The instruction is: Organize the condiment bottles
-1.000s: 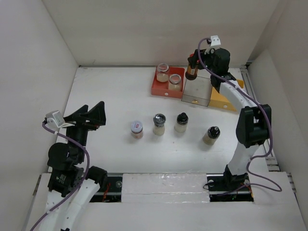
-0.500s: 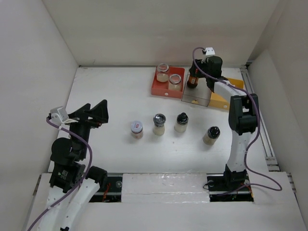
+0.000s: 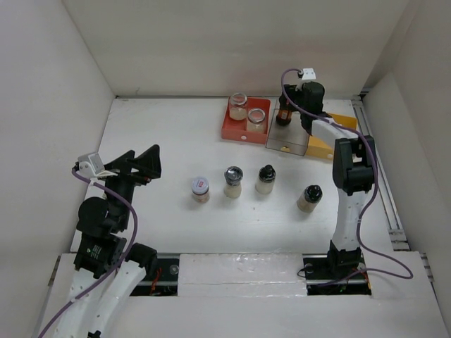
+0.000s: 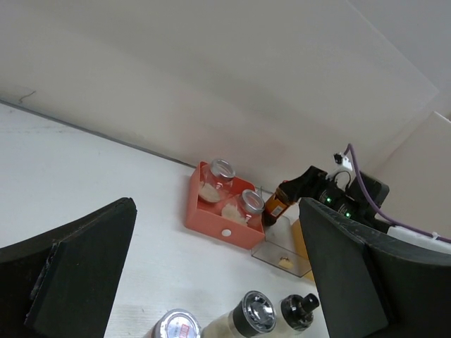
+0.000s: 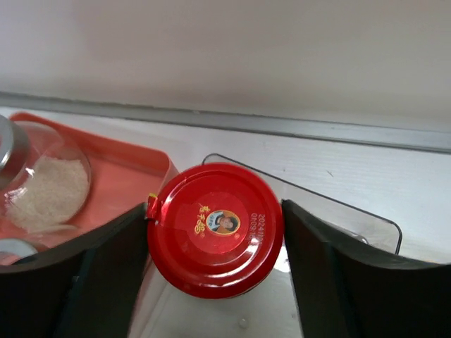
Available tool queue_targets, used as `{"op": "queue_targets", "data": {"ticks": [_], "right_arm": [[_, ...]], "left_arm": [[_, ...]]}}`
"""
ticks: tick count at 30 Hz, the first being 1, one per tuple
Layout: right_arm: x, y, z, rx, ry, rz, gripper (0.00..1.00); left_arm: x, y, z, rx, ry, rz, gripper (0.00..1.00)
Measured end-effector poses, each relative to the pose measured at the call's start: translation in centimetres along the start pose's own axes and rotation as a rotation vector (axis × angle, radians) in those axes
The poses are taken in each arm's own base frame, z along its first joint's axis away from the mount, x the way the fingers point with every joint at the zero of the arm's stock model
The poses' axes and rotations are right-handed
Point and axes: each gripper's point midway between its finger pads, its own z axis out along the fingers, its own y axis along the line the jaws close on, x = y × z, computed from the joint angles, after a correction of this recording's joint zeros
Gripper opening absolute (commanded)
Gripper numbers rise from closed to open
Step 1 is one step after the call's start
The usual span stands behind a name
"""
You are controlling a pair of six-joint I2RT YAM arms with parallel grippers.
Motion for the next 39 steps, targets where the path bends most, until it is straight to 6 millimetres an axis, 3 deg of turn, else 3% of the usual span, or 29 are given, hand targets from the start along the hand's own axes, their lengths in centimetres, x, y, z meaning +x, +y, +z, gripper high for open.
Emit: {"op": "queue_targets", "data": {"ticks": [3, 8, 12, 15, 17, 18, 21, 22, 24, 26, 29, 34, 39], "right_arm": [[-1.0, -0.1, 0.1, 0.004, -0.050, -0.003, 0.99], [-2.8, 0.1, -1.7, 0.009, -0.091, -0.006, 0.99], [-7.4, 1.4, -6.0, -0.024, -0.153, -0.010, 0.99], [-11.4, 4.0, -11.7, -0.071, -0.231, -0.007, 0.78], [-12.5, 7.4, -16.1, -0.123, -0.272, -0.007, 0.43], [-12.5, 9.6, -18.1, -0.163, -0.283, -0.006, 0.37], [-9.3, 15.0, -22.4, -0.281, -0.227, -0.007, 0.55], [-7.6, 15.8, -23.2, -0.301, -0.184, -0.010, 0.75], [-3.5, 15.9, -24.3, -0.291, -0.070, -0.022, 0.91], [0.8, 15.1, -25.3, -0.256, 0.058, -0.035, 0.99], [5.7, 14.0, -27.5, -0.215, 0.221, -0.057, 0.99], [8.6, 14.2, -29.6, -0.220, 0.330, -0.077, 0.99], [12.1, 14.9, -29.0, -0.229, 0.442, -0.094, 0.99]], "left_arm": [[0.0, -0.1, 0.0, 0.005, 0.002, 0.001, 0.97], [0.0, -0.2, 0.0, 0.012, 0.000, 0.000, 0.97], [0.0, -0.3, 0.0, 0.016, 0.002, 0.000, 0.97], [0.0, -0.3, 0.0, 0.018, 0.003, 0.000, 0.97], [0.0, -0.4, 0.0, 0.022, 0.005, 0.000, 0.97], [0.0, -0.5, -0.1, 0.025, 0.005, 0.000, 0.97], [-0.2, -0.6, -0.3, 0.035, 0.000, -0.002, 0.97], [-0.3, -0.7, -0.4, 0.038, -0.004, -0.004, 0.97], [-0.5, -0.8, -0.6, 0.046, -0.010, -0.006, 0.97], [-0.7, -1.0, -0.8, 0.054, -0.018, -0.009, 0.97], [-1.0, -1.1, -0.9, 0.059, -0.026, -0.012, 0.97], [-0.9, -1.2, -0.9, 0.069, -0.023, -0.012, 0.97], [-0.9, -1.3, -1.0, 0.072, -0.021, -0.012, 0.97]]}}
